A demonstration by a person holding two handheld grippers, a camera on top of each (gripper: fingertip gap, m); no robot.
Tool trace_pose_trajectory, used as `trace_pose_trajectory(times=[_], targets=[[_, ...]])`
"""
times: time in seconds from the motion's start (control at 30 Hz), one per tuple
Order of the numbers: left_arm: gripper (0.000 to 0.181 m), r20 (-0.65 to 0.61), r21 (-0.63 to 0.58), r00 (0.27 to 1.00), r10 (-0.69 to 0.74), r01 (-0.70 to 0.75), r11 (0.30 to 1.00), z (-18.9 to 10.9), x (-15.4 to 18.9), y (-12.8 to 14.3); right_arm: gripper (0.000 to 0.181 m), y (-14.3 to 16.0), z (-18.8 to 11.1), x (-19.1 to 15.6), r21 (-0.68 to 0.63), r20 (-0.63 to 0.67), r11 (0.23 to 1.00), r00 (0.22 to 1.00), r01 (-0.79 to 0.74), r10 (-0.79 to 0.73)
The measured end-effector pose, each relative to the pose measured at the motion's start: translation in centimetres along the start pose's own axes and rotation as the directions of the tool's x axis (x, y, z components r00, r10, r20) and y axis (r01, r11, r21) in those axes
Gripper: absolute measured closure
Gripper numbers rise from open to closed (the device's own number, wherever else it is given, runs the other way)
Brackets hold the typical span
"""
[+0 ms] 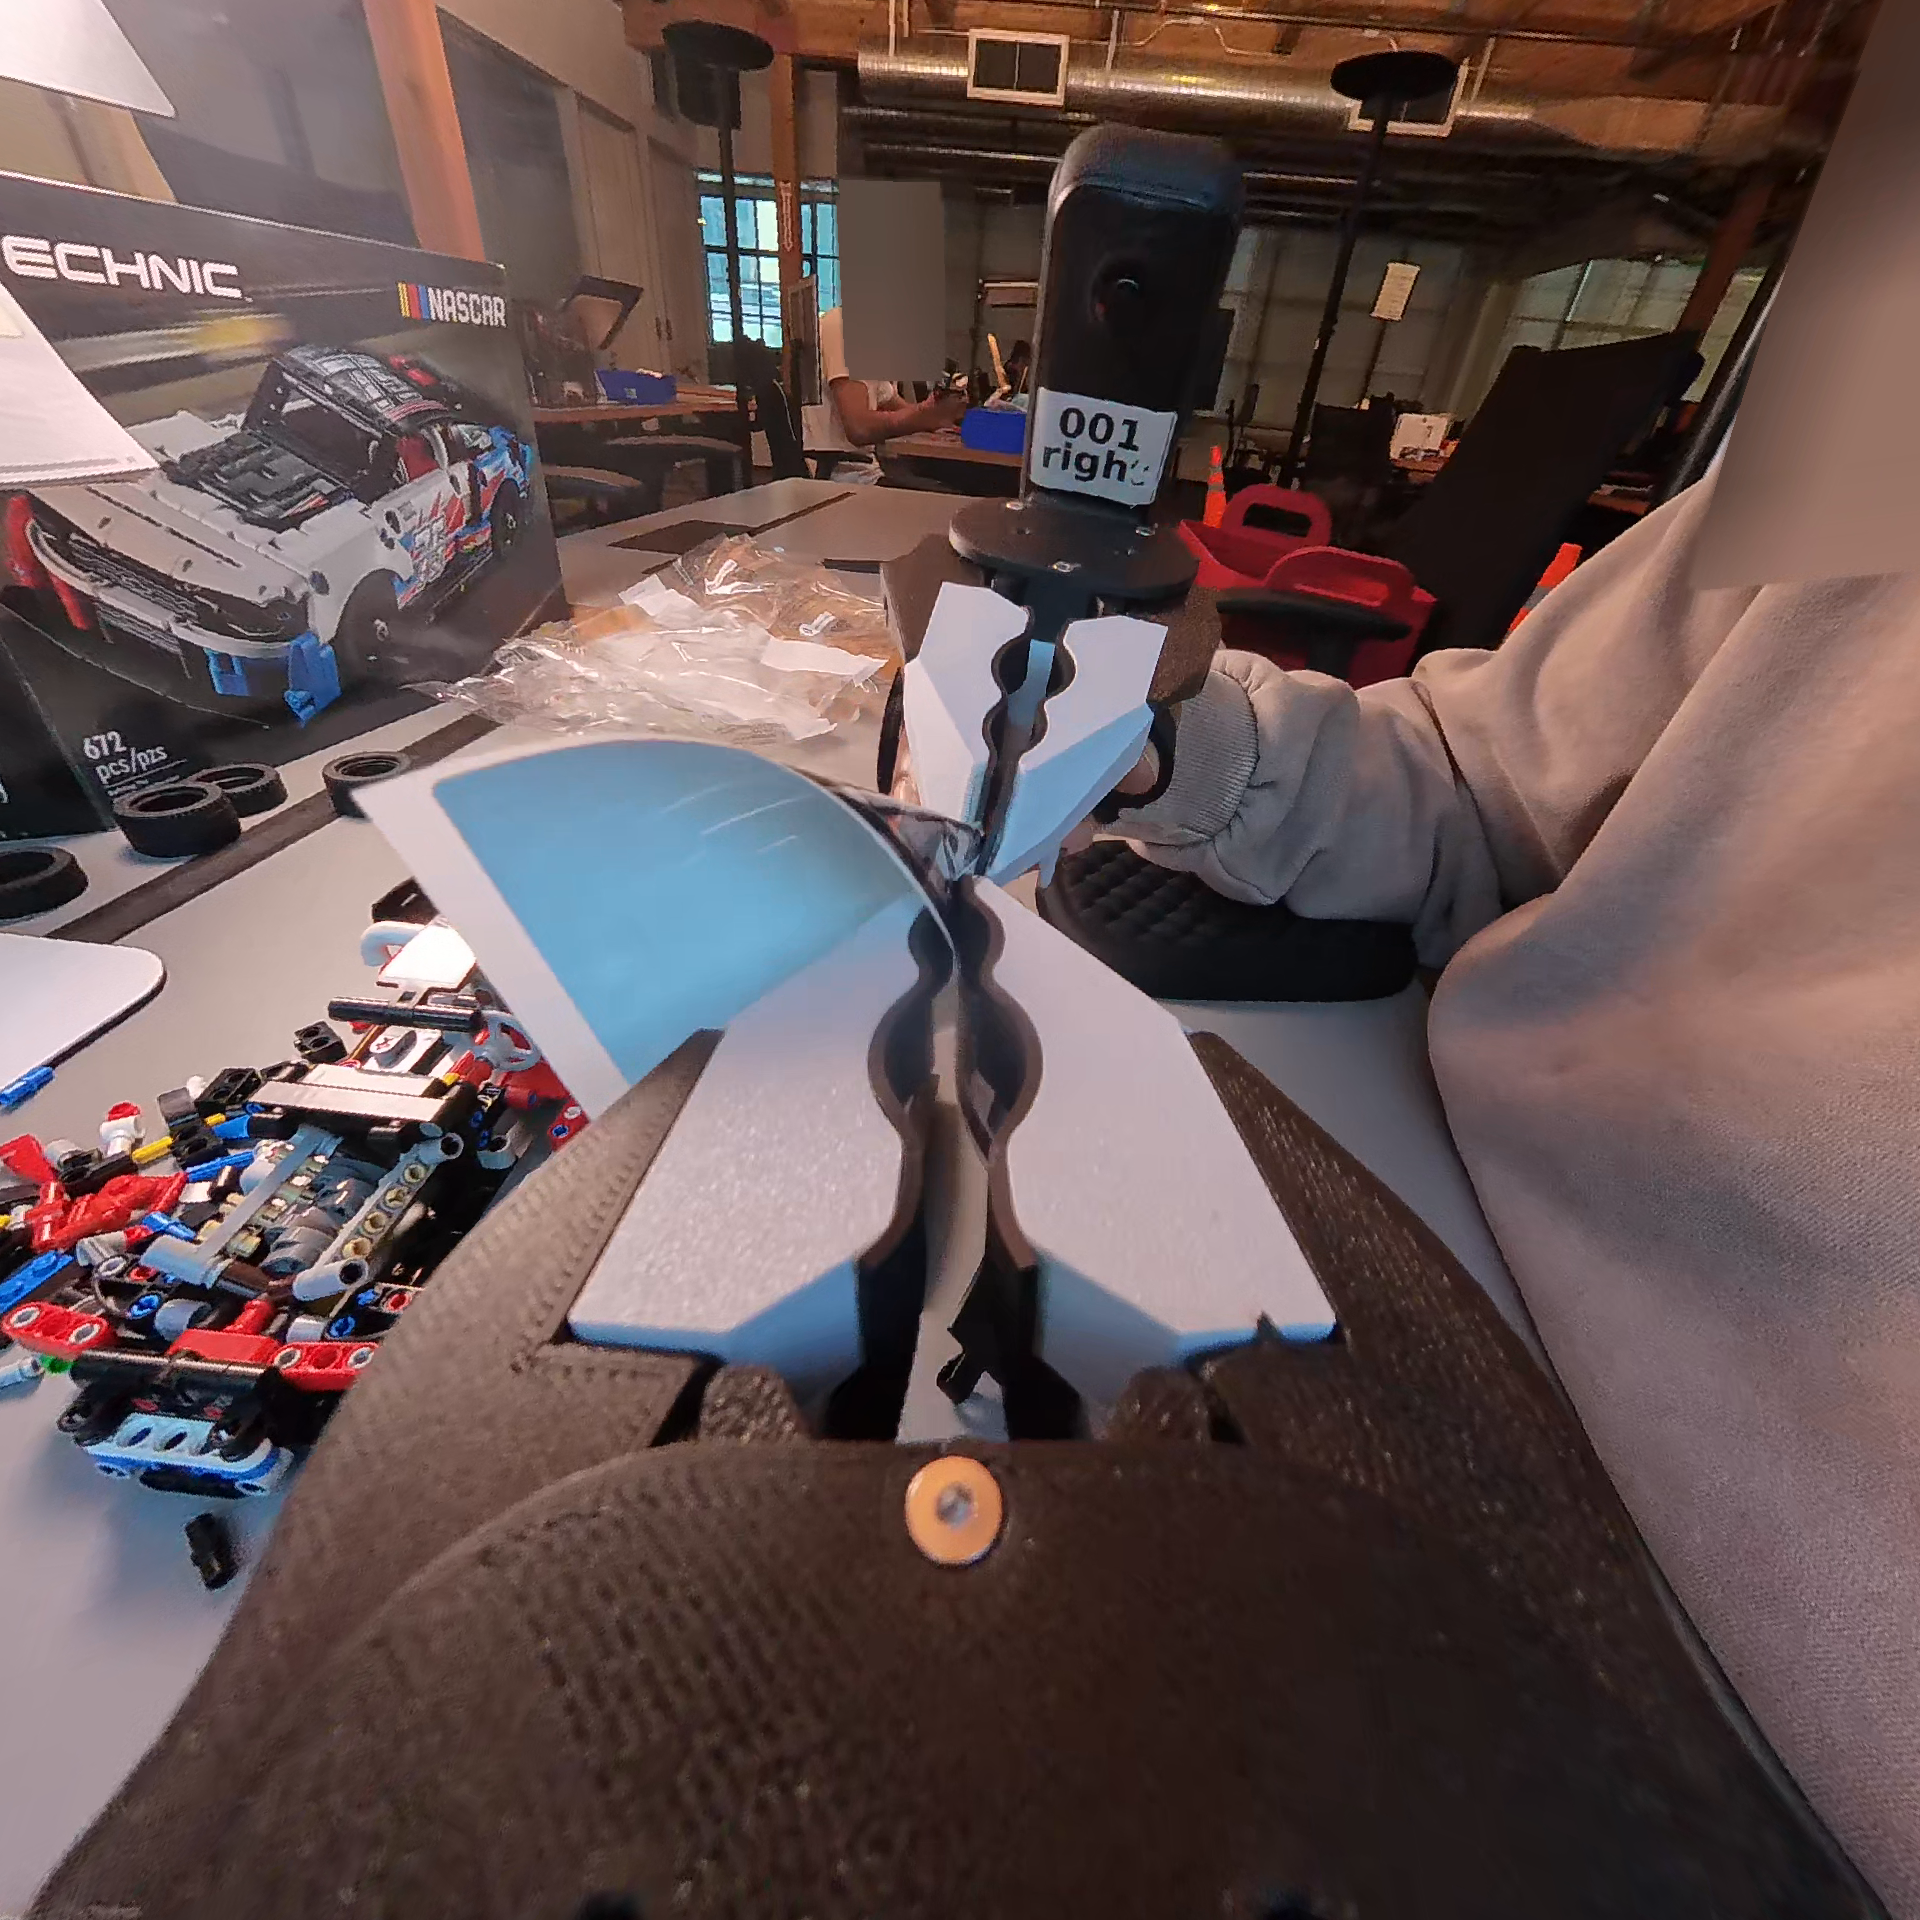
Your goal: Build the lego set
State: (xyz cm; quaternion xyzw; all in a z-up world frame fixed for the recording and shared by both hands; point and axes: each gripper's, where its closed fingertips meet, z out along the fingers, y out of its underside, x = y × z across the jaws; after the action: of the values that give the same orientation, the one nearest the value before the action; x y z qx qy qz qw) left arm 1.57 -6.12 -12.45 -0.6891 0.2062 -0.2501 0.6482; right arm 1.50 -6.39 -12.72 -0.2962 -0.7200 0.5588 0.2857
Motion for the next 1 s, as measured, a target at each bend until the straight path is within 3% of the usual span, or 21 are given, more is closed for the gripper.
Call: trace_pose_trajectory(times=[0.03, 0.4, 0.67, 1.0], targets=[[0.181, 0.004, -0.004, 1.000, 0.006, -0.006, 1.000, 0.0, 0.0, 0.0, 0.181, 0.0, 0.0, 0.0, 0.010, 0.010, 1.000, 1.000, -0.024, 0.024], [0.181, 0.085, -0.110, 0.970, 0.229, -0.220, 0.969, 0.5, 0.2, 0.9, 0.181, 0.6, -0.4, -0.3, 0.017, 0.139, 0.979, 0.970, -0.205, 0.201], [0.181, 0.085, -0.135, 0.958, 0.275, -0.263, 0.955, 0.6, 0.3, 1.2, 0.181, 0.4, -0.9, -0.2, 0.042, 0.193, 0.960, 0.945, -0.276, 0.264], [0.181, 0.065, -0.142, 0.963, 0.261, -0.250, 0.958, 0.8, 0.6, 1.6, 0.181, 0.9, -1.1, -0.1, 0.023, 0.185, 0.972, 0.957, -0.233, 0.225]])
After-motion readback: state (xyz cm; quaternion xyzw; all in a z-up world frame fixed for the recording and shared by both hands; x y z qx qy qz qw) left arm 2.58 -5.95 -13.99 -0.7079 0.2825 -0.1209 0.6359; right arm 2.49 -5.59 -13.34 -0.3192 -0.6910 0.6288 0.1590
